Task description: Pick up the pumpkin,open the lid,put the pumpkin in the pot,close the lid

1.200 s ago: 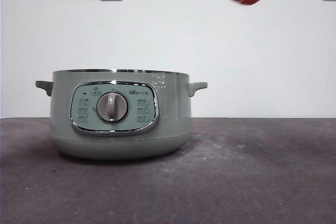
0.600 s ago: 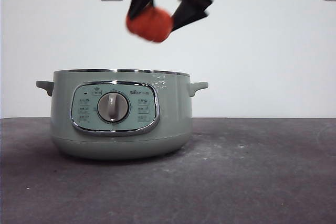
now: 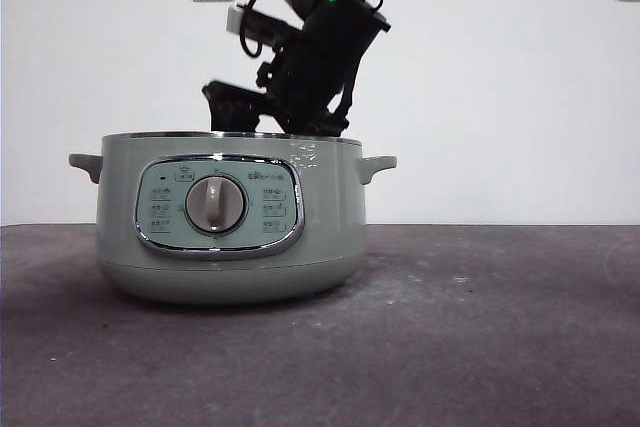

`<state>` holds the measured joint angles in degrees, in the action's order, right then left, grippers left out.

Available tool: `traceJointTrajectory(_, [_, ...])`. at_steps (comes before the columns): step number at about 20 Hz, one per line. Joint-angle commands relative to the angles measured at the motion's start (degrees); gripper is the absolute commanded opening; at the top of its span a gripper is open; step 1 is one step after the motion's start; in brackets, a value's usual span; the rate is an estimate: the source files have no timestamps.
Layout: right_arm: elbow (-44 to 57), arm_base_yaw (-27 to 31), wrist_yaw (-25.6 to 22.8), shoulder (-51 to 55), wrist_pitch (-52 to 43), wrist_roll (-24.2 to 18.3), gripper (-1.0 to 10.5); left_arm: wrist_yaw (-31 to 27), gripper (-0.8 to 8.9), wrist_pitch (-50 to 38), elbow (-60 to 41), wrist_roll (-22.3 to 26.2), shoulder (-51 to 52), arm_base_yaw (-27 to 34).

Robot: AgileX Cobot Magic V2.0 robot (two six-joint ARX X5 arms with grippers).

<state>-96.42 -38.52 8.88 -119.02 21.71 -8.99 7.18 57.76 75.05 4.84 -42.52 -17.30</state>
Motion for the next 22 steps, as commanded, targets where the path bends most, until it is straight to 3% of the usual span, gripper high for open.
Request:
traceJointTrajectory(1, [-0.1, -0.8, -0.3, -1.4, 0.0, -1.6, -0.1, 0.4, -0.08, -2.6, 0.5, -0.5, 0.7, 0.1])
traceJointTrajectory(9, [-0.1, -2.3, -1.9, -3.2, 4.1, -5.1, -0.1, 0.4, -0.08, -2.3, 0.5, -0.5, 0.7, 0.1])
traceJointTrajectory(10, [-0.1, -2.3, -1.4, -3.2, 4.3, -5.1, 0.4, 0.4, -0.08, -2.1, 0.5, -0.5, 0.7, 0.1])
traceJointTrajectory(11, [-0.1, -2.4, -1.5, -3.2, 4.5, -5.0, 1.9, 0.4, -0.09, -1.8, 0.5, -0.3, 0.7, 0.1])
traceJointTrajectory(13, [-0.1, -2.4, -1.6, -3.2, 4.5, -3.8, 6.1, 0.4, -0.08, -1.5, 0.5, -0.3, 0.7, 0.1])
traceJointTrajectory(18, [-0.5, -2.5, -2.0, 0.7, 4.1, -1.8, 6.3, 0.4, -0.09, -1.6, 0.5, 0.0, 0.7, 0.1])
traceJointTrajectory(22, [-0.5, -2.4, -6.1, 10.8, 6.9, -1.3, 6.3, 0.6, -0.09, -2.6, 0.5, 1.2, 0.2, 0.1])
